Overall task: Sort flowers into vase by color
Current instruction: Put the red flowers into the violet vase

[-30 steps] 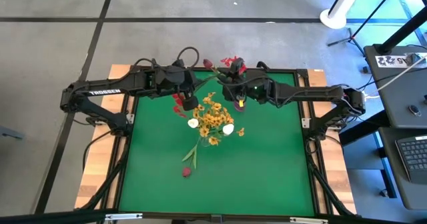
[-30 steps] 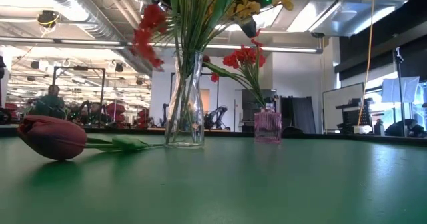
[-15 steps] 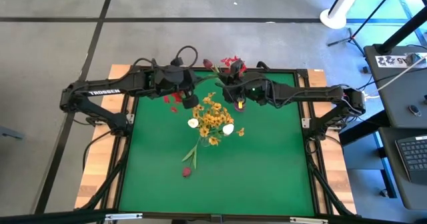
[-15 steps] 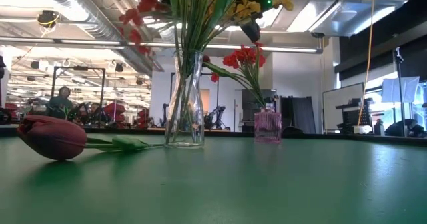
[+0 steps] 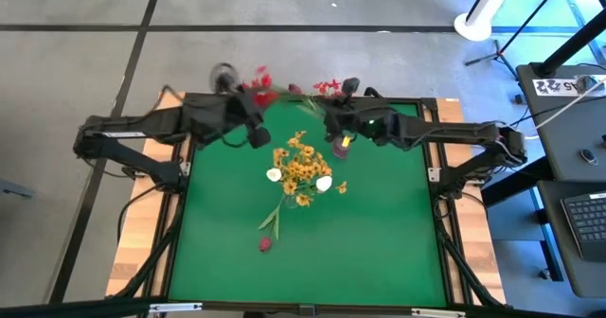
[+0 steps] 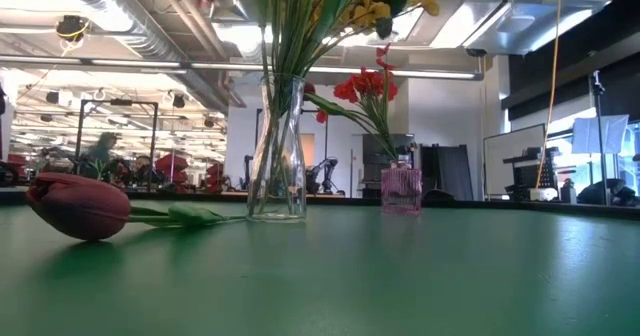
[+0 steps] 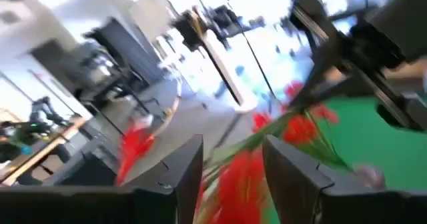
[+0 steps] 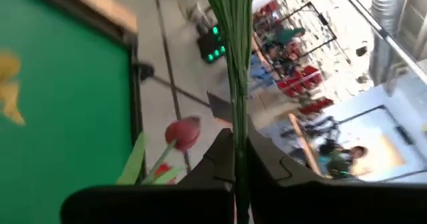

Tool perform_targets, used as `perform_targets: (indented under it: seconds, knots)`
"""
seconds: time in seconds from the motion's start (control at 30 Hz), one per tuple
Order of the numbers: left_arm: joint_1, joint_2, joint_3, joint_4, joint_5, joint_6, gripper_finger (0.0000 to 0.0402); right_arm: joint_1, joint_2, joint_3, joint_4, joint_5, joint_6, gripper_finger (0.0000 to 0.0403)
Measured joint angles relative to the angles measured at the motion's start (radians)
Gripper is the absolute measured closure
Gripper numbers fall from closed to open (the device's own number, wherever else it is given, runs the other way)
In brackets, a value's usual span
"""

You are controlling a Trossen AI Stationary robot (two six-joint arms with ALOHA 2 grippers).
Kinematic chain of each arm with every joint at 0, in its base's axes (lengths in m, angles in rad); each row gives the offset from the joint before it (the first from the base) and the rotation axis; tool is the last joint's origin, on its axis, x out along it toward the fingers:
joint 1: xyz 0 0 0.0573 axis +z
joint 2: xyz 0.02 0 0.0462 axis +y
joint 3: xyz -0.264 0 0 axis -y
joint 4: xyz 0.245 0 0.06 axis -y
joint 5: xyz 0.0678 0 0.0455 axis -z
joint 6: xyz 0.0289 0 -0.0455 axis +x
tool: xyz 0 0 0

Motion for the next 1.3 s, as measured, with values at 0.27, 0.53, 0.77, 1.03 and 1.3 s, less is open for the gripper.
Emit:
perform_targets:
  seconds: [0.27,0.53,0.77,1.03,1.3]
  knots:
    - [-0.051,-0.187,0.0,0.027,0.047,-0.027,0.0251,-0.111,-0.165,0.001,-0.072,-0.316,0.339,0.0391]
    - [-0.049,-0.378,-0.173,0.067,0.174,-0.117,0.0251,-0.236,-0.273,-0.198,0.096,-0.682,0.586,0.0392]
    - [-0.046,-0.479,-0.368,0.129,0.174,-0.197,0.0251,-0.275,-0.369,-0.551,0.572,-0.723,0.764,0.0392]
    - [0.01,-0.466,-0.513,0.265,0.199,-0.199,0.0251,-0.272,-0.342,-0.873,1.008,-0.57,0.935,0.0392]
    - [0.115,-0.414,-0.576,0.432,0.383,-0.259,0.0251,-0.272,-0.238,-0.953,1.147,-0.526,0.993,0.0392]
